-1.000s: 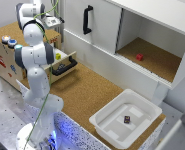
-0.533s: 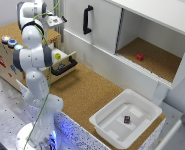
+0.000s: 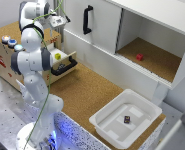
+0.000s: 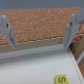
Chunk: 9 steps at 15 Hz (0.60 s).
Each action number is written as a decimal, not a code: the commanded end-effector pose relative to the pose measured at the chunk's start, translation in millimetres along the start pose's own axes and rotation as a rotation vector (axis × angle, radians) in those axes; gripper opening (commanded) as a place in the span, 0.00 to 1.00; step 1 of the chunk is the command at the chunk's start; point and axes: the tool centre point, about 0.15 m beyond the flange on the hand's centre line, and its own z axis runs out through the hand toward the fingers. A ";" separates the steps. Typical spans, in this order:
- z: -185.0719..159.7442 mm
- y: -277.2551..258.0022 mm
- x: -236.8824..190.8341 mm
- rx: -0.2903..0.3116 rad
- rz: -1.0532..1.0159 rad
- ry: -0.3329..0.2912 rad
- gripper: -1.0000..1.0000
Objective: Push the yellow block inside the drawer
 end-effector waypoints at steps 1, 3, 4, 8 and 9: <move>-3.1 -0.1 -56.5 -0.017 0.056 0.185 1.00; -3.9 0.9 -75.2 0.014 0.131 0.231 1.00; -4.8 1.2 -86.1 0.024 0.175 0.254 1.00; -25.2 -10.2 -113.4 0.005 0.307 0.200 1.00; -28.9 -11.7 -120.9 0.015 0.359 0.156 1.00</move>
